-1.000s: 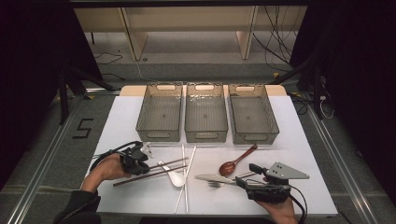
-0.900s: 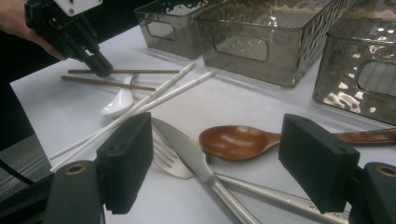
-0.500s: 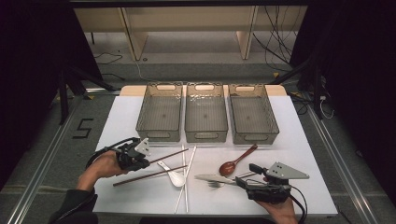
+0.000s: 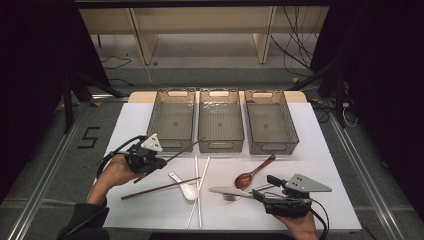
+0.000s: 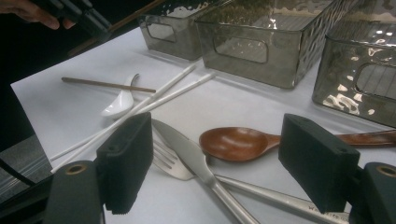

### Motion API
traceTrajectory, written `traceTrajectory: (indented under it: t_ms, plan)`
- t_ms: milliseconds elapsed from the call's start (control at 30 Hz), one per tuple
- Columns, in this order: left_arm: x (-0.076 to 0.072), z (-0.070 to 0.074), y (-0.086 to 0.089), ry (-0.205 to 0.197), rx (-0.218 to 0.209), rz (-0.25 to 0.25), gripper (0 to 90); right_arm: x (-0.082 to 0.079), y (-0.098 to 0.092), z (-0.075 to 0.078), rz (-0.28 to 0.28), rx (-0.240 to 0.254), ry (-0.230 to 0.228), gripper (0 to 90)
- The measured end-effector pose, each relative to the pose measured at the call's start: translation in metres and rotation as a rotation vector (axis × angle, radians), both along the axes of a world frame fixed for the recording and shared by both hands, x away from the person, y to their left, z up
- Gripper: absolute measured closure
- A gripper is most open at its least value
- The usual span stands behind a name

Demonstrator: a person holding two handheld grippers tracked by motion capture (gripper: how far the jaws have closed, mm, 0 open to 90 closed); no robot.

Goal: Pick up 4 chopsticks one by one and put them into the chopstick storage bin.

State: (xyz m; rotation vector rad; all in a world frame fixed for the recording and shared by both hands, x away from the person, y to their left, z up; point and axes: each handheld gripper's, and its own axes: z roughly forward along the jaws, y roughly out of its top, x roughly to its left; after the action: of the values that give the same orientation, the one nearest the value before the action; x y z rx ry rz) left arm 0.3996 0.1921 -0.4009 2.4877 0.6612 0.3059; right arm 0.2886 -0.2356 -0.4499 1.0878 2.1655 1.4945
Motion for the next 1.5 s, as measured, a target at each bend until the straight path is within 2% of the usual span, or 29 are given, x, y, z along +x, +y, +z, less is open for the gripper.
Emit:
traceTrajectory:
  t_ms: [300,467,500,700,867,1100,1367,1500]
  plan:
    - [0.02,0.021,-0.001,-0.031,-0.124,0.168,83.8,0.0,0.0,0.0,0.0,0.003,0.001,27.0]
    - [0.037,0.03,-0.003,-0.039,-0.156,0.23,83.8,0.0,0.0,0.0,0.001,0.003,0.001,27.0]
    - [0.044,0.033,-0.003,-0.049,-0.165,0.253,83.8,0.0,0.0,0.0,0.001,0.004,0.002,27.0]
    - [0.06,0.042,-0.002,-0.086,-0.177,0.295,83.7,0.0,-0.001,0.0,0.002,0.006,0.0,27.0]
    - [0.076,0.046,0.0,-0.097,-0.194,0.331,83.7,0.0,-0.001,0.0,0.001,0.006,0.003,27.0]
    - [0.097,0.049,-0.002,-0.121,-0.184,0.352,83.7,0.0,-0.001,0.0,0.004,0.007,0.003,27.0]
    - [0.122,0.038,-0.002,-0.148,-0.163,0.396,83.6,0.001,-0.001,-0.001,0.01,0.008,0.005,27.0]
    - [0.126,0.035,-0.001,-0.151,-0.157,0.406,83.6,0.001,0.0,-0.001,0.011,0.007,0.006,27.0]
